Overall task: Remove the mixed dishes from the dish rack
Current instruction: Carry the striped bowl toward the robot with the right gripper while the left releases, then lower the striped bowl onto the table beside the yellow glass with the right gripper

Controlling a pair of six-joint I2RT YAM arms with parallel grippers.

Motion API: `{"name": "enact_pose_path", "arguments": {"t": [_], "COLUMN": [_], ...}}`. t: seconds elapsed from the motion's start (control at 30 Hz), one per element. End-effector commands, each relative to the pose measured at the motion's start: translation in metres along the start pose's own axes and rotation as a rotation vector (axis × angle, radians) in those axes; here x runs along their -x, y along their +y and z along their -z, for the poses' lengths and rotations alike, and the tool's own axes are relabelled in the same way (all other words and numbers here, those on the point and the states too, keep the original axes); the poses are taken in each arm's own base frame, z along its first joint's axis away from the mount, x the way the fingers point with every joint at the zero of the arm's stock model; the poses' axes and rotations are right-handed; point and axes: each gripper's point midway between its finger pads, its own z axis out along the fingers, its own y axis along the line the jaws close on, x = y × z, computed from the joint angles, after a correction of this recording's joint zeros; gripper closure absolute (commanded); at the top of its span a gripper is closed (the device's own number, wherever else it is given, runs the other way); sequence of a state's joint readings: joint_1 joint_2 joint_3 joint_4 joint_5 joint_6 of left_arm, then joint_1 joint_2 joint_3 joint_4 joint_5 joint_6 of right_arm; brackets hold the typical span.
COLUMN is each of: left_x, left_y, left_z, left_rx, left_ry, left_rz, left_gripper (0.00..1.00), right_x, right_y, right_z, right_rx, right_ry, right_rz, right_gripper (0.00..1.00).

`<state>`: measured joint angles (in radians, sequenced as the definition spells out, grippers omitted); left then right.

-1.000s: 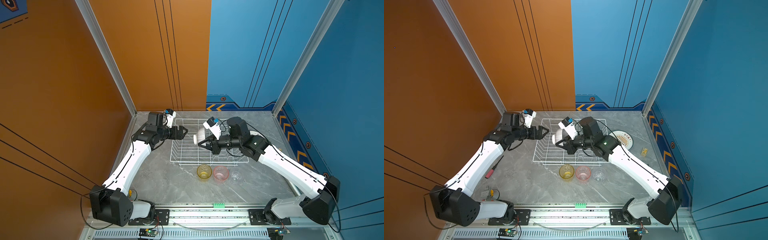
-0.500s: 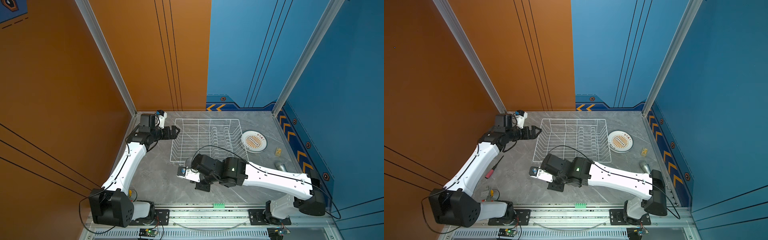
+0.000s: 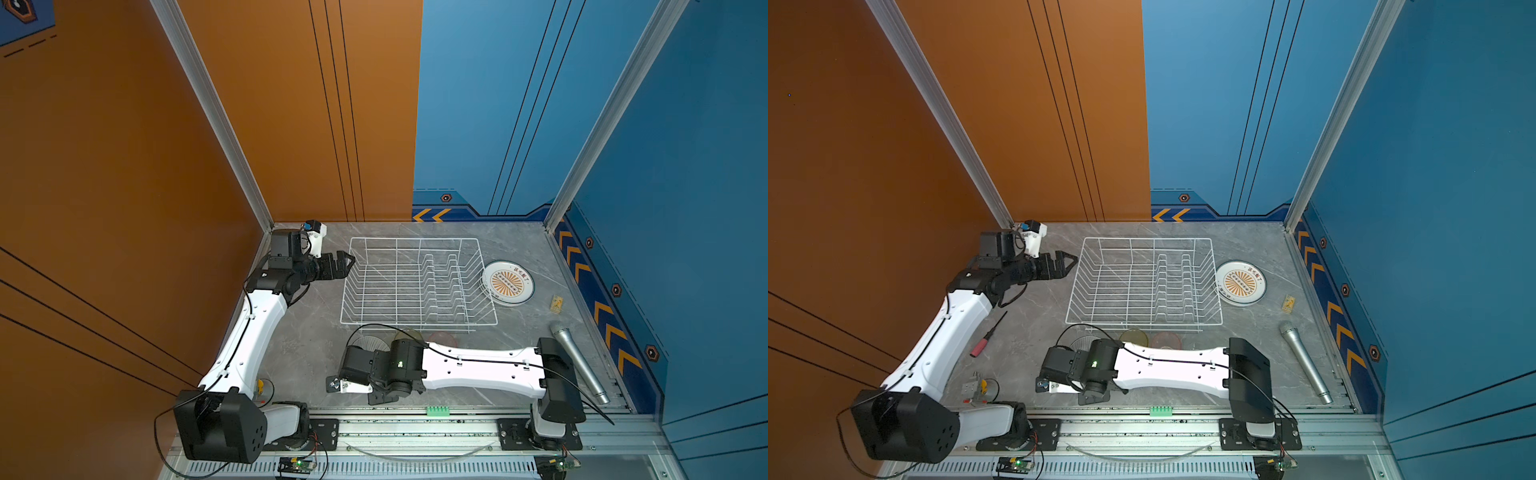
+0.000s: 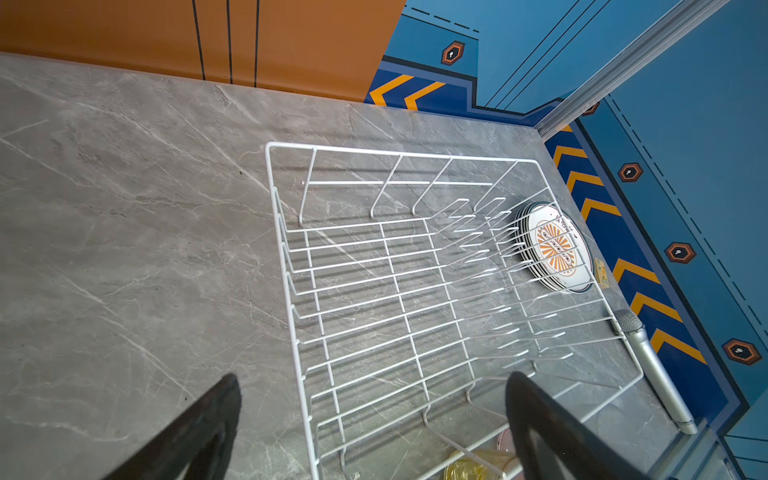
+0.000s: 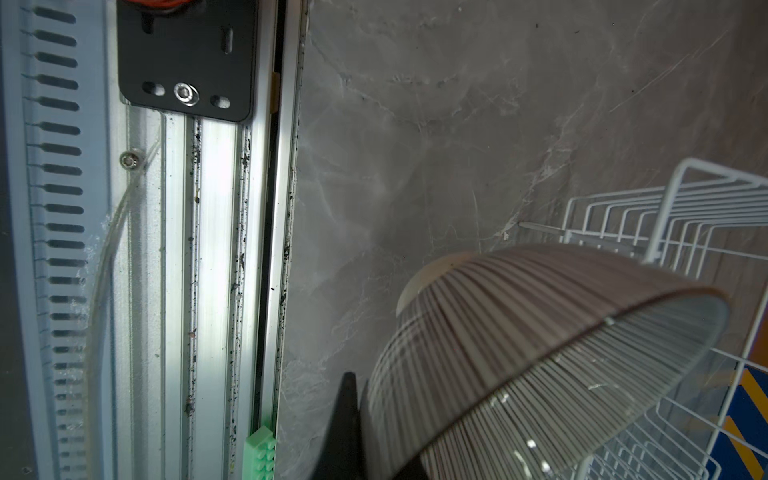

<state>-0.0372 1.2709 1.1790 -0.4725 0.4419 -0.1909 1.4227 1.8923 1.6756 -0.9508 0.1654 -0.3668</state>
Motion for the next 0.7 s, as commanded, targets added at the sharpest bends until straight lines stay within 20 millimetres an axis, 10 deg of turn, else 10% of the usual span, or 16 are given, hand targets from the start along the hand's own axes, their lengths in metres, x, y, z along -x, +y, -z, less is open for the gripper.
{"name": "enact_pose_path", "arguments": {"t": [0.0,0.67], "left_x": [0.000,-0.003], "left_y": [-0.004,0.003], "left_z": [0.004,-0.005], "left_rx": [-0.039,-0.065], "left_ry": [-0.010,-0.007], "left_rz": [0.000,0.028], "left_gripper": [0.01,0.01], "right_x": [0.002,-0.033], "right_y": [-0.009,-0.024], "right_z": [-0.002,-0.068], "right_rx": [-0.054,-0.102], "right_ry": [0.050,0.340], "right_rz": [0.051,0.134], "right_gripper": [1.00,1.00]}}
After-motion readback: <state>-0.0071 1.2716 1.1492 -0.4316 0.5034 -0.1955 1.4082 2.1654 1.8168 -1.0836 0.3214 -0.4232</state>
